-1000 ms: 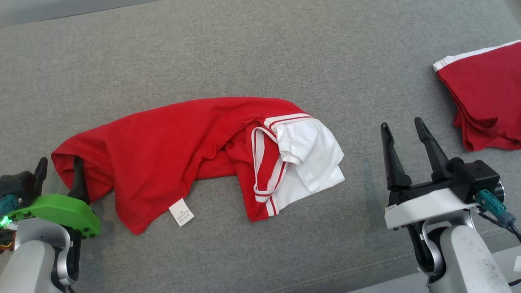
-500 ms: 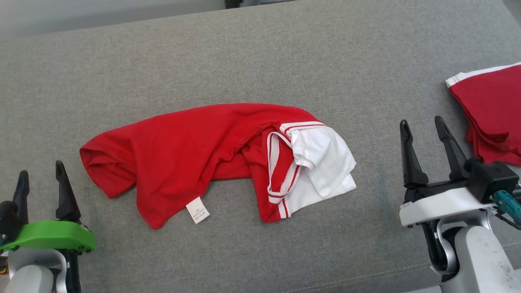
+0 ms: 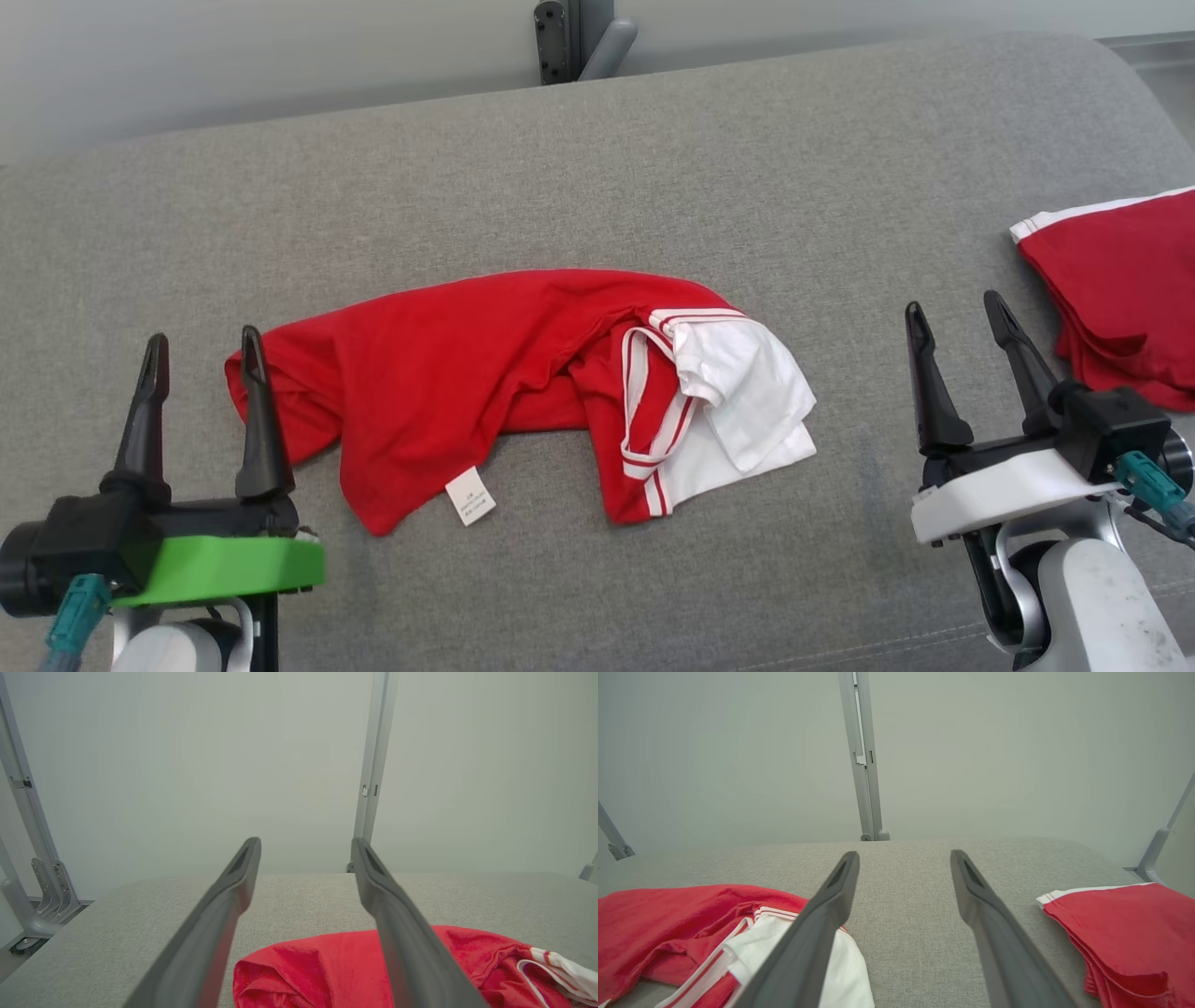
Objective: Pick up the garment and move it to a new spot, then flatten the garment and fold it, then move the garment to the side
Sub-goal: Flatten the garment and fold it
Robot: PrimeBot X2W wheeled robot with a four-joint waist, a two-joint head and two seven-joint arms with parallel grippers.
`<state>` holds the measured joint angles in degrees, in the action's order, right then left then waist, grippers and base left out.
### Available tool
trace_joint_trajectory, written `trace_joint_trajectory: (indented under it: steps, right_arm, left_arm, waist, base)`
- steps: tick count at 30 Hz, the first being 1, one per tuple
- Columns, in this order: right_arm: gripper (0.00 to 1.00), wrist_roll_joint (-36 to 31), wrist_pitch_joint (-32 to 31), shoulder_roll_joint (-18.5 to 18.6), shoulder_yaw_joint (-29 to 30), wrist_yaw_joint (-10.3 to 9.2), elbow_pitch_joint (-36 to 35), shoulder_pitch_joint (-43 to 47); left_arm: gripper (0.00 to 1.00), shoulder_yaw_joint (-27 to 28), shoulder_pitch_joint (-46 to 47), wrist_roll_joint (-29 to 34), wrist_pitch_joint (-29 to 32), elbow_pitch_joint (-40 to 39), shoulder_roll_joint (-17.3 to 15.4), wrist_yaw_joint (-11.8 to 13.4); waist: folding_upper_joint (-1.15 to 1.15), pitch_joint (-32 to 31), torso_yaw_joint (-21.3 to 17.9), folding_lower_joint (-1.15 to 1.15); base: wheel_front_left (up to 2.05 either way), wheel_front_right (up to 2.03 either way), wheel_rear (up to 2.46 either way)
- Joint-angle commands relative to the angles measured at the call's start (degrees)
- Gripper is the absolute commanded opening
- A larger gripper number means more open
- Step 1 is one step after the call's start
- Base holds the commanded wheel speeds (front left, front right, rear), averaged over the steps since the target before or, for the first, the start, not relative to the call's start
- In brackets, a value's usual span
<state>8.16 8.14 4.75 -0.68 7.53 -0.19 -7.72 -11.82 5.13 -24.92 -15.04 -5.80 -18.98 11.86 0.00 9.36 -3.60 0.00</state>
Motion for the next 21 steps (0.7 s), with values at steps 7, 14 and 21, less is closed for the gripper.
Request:
trace_joint_trajectory:
  steps: [7,14,21]
  right_arm:
    - [1.0,0.28,-0.54,0.85,-0.71,-0.09,0.26,2.47]
    - [1.0,0.7,-0.86,1.0,-0.82,-0.09,-0.35,3.61]
    - [1.0,0.75,-0.92,0.81,-0.27,-0.08,-0.84,3.63]
  left_arm:
    - [1.0,-2.17,-3.29,1.27,0.38,0.28,-0.05,-0.06]
    - [1.0,-2.99,-4.53,1.44,2.1,1.35,-1.13,0.13]
    - [1.0,-3.28,-4.16,0.68,2.9,1.44,-1.3,0.06]
  waist:
    - [0.0,-3.64,-0.9,0.0]
    - [0.0,-4.45,-0.73,0.0]
    - [0.0,-3.93,-0.23,0.0]
  base:
    - [0.0,0.0,0.0]
    - [0.0,0.0,0.0]
    - [0.0,0.0,0.0]
